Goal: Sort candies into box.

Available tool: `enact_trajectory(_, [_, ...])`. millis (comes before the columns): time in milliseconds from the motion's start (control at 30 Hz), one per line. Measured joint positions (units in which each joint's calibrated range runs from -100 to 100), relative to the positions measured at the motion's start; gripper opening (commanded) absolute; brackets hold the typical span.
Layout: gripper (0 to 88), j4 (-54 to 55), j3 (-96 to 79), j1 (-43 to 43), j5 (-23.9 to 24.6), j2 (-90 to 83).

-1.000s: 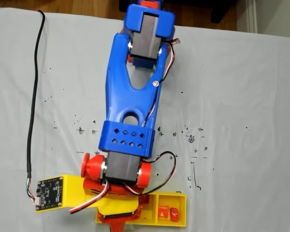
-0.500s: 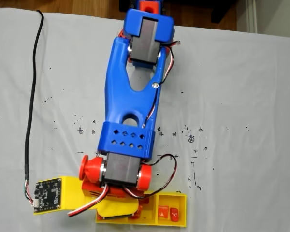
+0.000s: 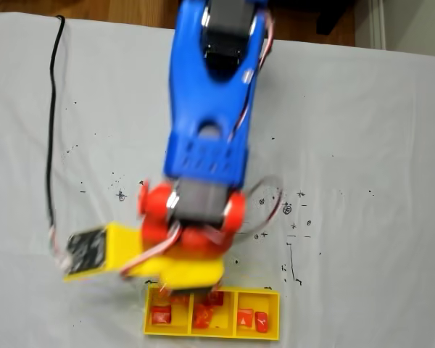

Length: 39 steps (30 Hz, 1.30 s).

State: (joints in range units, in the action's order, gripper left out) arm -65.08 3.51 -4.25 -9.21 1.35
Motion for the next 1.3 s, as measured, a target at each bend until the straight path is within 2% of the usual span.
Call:
enact_trajectory(133, [0.2, 4.5, -15.3, 2.8, 0.7, -14.4])
enact_trajectory(333, [0.1, 17.2, -46.0, 7.8, 2.2, -38.7])
enact_trajectory(533, [0.1, 23.4, -67.2, 9.4, 3.1, -55.0])
enact_trajectory(700, [0.1, 22.0, -83.7, 9.7, 3.5, -72.7])
enact_trajectory(900, [0.1, 11.7, -95.0, 8.7, 3.8, -96.9])
enact_trajectory(1067, [0.1, 7.5, -96.7, 8.6, 3.3, -99.3])
enact_trajectory(1300, [0.1, 9.8, -100.9, 7.0, 3.5, -99.6])
